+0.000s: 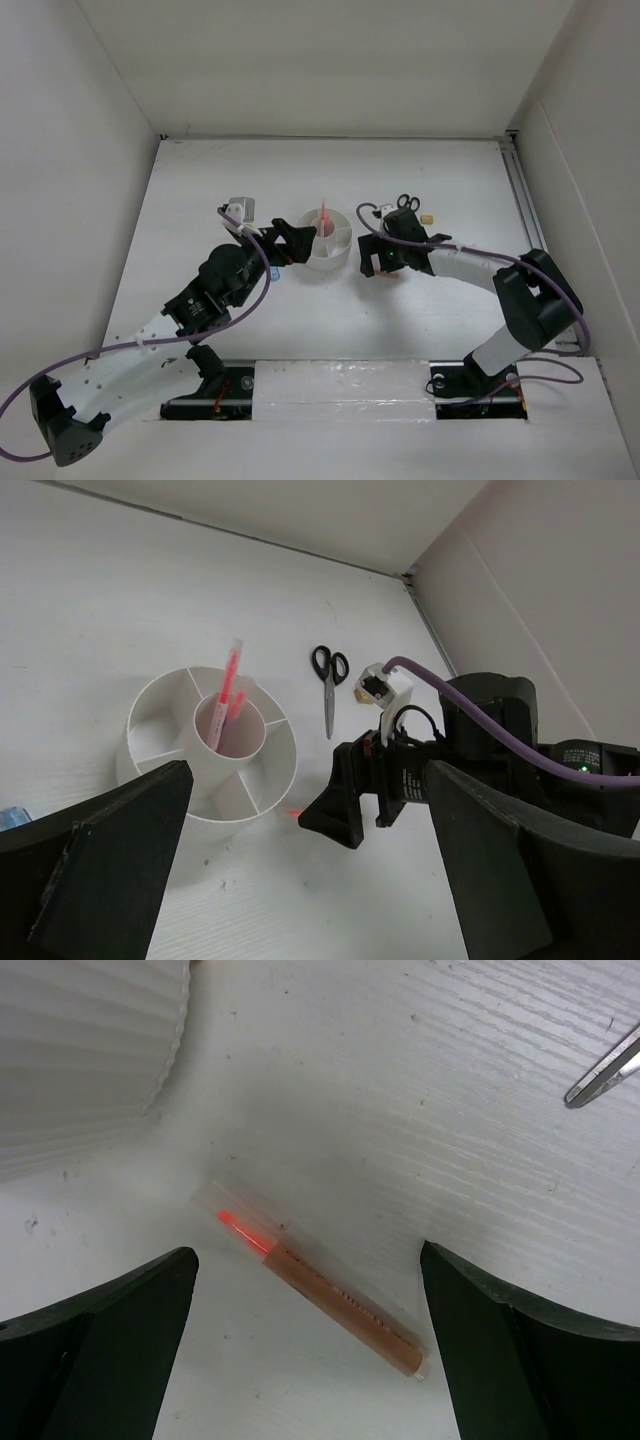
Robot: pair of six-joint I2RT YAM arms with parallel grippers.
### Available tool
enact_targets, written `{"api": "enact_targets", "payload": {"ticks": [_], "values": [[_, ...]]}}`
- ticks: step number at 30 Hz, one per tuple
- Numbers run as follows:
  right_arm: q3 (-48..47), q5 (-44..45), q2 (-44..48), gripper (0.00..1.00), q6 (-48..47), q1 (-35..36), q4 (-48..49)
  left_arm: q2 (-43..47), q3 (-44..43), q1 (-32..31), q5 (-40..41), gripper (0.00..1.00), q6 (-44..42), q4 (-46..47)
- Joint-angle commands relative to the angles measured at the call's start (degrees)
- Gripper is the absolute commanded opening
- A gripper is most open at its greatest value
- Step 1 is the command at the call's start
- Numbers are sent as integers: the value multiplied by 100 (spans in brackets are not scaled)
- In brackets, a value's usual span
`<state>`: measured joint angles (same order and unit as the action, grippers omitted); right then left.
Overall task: Sort the stationery into containers
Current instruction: Pick up the pen from the center of the board.
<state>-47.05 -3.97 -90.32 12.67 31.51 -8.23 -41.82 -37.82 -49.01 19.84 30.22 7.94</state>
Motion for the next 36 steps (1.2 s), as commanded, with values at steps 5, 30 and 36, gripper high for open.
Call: {"api": "enact_targets", "payload": {"ticks": [5,30,36], "values": [[-41,-139,173,94,96,-13,7,43,91,6,-50,100,-95,304],[-314,756,-355,49,825,487,-1023,95,91,6,-103,100,-95,304],[-191,889,-302,49,983,698,-1172,95,91,6,-103,100,-95,304]]}}
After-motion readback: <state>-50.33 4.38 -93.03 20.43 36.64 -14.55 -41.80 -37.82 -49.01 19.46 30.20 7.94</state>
